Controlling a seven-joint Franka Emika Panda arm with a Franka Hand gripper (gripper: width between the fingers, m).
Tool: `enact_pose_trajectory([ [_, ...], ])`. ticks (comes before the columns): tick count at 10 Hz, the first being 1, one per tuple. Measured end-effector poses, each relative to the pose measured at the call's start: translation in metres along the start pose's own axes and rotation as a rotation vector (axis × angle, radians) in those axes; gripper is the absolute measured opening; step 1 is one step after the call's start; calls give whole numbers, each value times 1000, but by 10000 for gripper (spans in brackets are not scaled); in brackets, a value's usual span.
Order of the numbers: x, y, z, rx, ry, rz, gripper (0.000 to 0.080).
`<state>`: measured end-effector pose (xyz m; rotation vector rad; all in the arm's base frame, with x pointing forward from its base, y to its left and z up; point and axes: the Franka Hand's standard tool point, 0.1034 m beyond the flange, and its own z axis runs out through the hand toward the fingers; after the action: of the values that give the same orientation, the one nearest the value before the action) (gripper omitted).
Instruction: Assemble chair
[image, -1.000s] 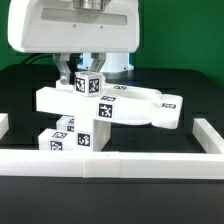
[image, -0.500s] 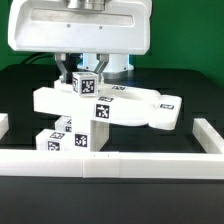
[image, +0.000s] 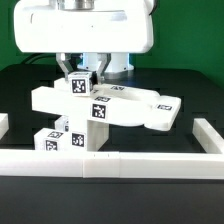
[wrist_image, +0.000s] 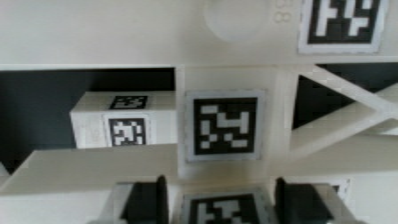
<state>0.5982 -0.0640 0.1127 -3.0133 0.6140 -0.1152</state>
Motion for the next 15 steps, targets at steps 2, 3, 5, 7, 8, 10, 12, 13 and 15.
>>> enact_pose_trajectory([
  [2,0,-1,0,0,1,106,284],
  [3,0,-2,0,2,1,193,284],
  [5,0,-4,0,10,3,343,284],
  [7,1,-6,1,33,3,522,284],
  [8,3,-8,1,50,9,642,284],
  [10,5,-9,0,71,2,819,284],
  [12,4,-13,0,75,-3,886,284],
  [13,4,-13,0,77,-5,951,284],
  [15,4,-14,0,85,-14,1074,284],
])
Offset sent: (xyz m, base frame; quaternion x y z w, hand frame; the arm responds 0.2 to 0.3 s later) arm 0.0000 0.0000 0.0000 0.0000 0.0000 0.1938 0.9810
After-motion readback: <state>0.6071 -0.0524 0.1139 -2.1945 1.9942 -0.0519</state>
